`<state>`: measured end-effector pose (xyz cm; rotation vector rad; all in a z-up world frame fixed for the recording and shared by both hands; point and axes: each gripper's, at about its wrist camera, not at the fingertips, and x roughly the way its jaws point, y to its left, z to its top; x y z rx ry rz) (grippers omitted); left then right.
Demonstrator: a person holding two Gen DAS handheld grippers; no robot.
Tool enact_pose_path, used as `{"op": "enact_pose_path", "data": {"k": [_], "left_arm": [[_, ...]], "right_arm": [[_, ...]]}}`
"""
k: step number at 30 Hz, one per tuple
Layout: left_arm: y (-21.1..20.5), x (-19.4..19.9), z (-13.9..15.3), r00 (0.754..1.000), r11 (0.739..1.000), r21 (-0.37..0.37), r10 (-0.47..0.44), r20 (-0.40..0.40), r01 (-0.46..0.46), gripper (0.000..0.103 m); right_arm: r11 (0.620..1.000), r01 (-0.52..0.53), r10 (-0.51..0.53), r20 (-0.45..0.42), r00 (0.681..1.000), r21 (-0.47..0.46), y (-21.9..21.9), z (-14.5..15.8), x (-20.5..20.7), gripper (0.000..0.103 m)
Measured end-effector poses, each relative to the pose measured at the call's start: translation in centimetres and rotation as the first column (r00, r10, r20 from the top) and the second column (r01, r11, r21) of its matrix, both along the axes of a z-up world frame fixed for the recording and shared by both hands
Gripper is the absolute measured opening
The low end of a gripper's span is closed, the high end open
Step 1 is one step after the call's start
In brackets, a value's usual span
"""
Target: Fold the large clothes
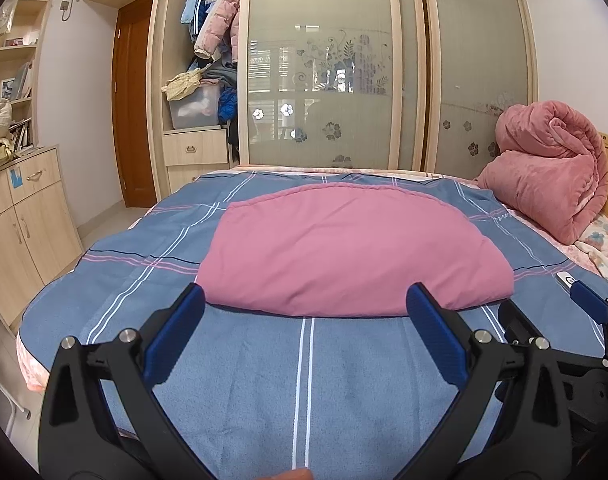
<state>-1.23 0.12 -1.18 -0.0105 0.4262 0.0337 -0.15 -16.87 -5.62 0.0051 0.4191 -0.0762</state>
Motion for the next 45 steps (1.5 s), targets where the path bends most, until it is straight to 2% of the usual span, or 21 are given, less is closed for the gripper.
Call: {"op": "enact_pose_path", "data": {"k": [45], "left_arm": [[0.6,0.6,-1.7,0.999,1.0,0.001,0.005,-0.032,-0.005,0.101]], "right_arm": [[1.0,-0.017,0.016,-0.04,0.999,-0.017,0.5,-1.3,0.7,0.102]]}}
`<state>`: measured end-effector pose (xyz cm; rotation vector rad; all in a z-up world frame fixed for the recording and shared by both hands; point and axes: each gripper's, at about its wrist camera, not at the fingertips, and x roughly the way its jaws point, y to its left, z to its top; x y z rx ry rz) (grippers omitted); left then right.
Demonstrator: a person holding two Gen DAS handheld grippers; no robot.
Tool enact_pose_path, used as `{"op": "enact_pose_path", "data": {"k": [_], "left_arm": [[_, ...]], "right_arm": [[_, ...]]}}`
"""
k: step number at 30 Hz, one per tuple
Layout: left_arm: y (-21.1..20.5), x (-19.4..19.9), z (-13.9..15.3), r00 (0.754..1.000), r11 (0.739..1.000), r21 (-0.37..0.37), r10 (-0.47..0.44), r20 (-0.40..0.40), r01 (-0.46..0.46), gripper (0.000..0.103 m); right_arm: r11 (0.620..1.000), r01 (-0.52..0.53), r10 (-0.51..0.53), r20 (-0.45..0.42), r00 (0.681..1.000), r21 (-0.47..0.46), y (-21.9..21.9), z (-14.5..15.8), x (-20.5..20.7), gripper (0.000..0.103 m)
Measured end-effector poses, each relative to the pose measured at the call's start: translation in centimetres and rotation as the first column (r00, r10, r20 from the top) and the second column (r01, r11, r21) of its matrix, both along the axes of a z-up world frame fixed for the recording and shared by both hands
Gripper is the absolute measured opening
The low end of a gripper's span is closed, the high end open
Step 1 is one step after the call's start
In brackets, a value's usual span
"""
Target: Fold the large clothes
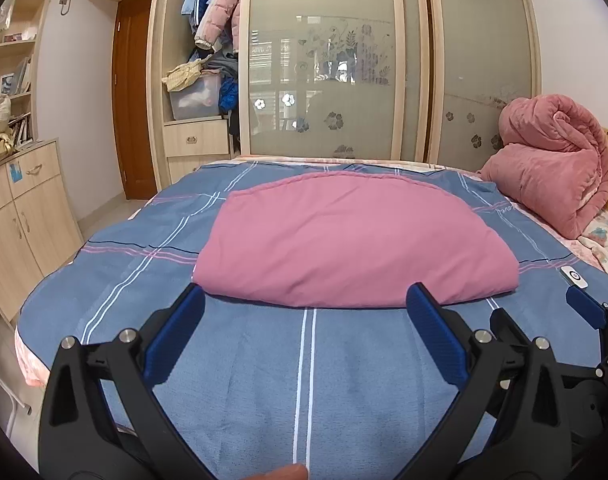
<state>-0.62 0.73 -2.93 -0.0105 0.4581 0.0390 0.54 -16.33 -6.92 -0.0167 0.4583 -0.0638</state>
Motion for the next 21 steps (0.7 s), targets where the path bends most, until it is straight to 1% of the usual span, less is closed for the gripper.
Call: {"op": "enact_pose_path", "data": {"k": [5,9,16,18,21], "left_arm": [[0.0,0.2,-0.2,1.0,1.0,-0.001,-0.004,-0.002,0.004,0.101],[0.1,0.4,-0.4,1.0,1.0,-0.016,-0.004,-0.004,0.004,0.101],[-0.1,1.2,-1.4,1.0,1.0,0.002,0.008,-0.013,-0.008,0.101],[-0.2,1.8,-1.8,0.999,1.0,0.004,-0.001,-0.033,0.002,0.101],[-0.3,2.7,-2.6,0.998,0.999,-0.018,-0.029,-0.061,0.028,0.101]], "right_arm": [[1.0,0.0,0.0,-0.005,1.0,-0.006,0.0,-0.2,0.3,0.102],[1.0,0.0,0.0,-0.018,1.0,-0.003,0.0,-0.7,0.7,0.102],[1.0,0.003,-0.003,-0.043,0.999,0.007,0.0,-1.7,1.5,0.102],[1.0,0.003,-0.002,-0.057,0.998,0.01,-0.1,-2.2,1.9,0.102],[1.0,-0.002,0.004,-0.083,0.997,0.017,-0.4,-3.0,2.8,0.102]]}}
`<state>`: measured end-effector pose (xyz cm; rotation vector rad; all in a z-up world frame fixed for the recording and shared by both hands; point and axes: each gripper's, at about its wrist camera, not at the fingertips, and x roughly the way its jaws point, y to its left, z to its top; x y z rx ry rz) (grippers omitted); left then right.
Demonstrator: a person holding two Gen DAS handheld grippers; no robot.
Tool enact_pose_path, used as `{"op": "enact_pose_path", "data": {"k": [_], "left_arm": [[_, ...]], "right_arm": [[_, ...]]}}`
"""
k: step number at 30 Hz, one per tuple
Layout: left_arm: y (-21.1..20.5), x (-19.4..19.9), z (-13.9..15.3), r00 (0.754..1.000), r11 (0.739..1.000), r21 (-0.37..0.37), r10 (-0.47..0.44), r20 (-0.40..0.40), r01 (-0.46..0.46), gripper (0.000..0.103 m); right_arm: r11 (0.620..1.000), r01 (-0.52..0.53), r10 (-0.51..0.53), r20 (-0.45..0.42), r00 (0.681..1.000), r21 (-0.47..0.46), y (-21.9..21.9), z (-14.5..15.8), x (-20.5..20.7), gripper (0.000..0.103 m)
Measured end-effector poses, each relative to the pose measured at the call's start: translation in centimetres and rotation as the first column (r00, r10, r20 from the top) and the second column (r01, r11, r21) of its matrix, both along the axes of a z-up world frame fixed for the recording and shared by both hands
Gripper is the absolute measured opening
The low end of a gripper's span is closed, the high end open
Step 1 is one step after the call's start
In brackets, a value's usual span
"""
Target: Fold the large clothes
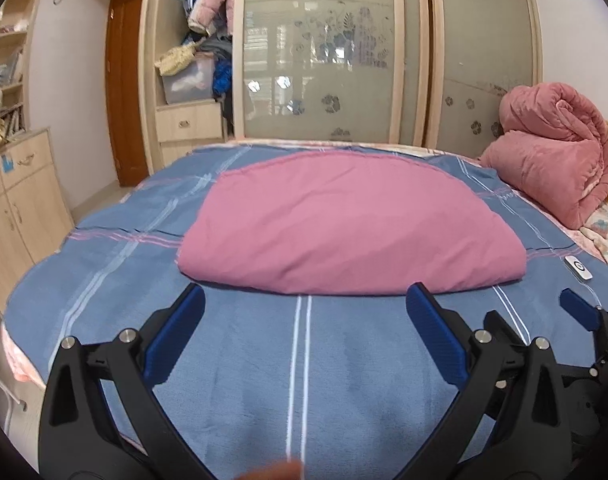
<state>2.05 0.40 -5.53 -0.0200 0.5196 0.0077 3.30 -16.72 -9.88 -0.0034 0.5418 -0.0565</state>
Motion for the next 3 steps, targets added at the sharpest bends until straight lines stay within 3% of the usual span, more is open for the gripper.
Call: {"op": "enact_pose_path", "data": {"k": [3], "left_arm": [[0.4,0.8,-0.7,1.0,1.0,0.013,-0.015,-0.009,0.015,0.101]], "right_arm": [[0.999,0.003,-0.003,0.014,1.0,0.032,-2.6,0.3,1.4,0.102]]}}
